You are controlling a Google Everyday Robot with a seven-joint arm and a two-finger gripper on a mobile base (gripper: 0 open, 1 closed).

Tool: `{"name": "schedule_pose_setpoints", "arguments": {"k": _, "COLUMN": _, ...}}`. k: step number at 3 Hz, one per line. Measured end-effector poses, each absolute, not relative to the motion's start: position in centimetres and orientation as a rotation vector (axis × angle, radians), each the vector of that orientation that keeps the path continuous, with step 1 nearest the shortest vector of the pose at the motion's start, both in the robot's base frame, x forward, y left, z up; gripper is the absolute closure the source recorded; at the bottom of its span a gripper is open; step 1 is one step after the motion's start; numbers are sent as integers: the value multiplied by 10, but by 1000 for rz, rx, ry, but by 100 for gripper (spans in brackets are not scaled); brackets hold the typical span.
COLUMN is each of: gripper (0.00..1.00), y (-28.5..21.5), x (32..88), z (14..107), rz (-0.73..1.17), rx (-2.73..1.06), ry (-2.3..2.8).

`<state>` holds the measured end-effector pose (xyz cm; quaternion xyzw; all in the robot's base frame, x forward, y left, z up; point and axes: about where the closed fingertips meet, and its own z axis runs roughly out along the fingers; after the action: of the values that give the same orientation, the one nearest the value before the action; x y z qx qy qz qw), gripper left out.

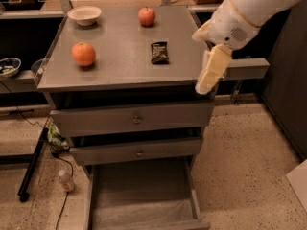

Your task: Place orange into bottom drawer

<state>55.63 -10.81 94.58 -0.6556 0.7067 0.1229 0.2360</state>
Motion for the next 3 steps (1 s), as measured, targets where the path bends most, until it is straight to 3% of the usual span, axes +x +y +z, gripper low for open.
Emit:
{"name": "schedule_pose_setpoints", "arguments": {"k": 1, "gripper": 0, "y": -89, "x": 575, "z": 945, "rz": 359, "rx": -1816, "ry": 1905}}
{"name": "schedule_pose_setpoints", "arguments": {"k": 2, "gripper": 0, "y": -39, "x": 616, "z": 941, "rz": 381, "rx": -1865, "ry": 1839}}
{"name": "schedule_pose_setpoints", "arguments": {"k": 3, "gripper": 0, "y": -39, "x": 616, "z": 941, "rz": 381, "rx": -1865, "ry": 1838}}
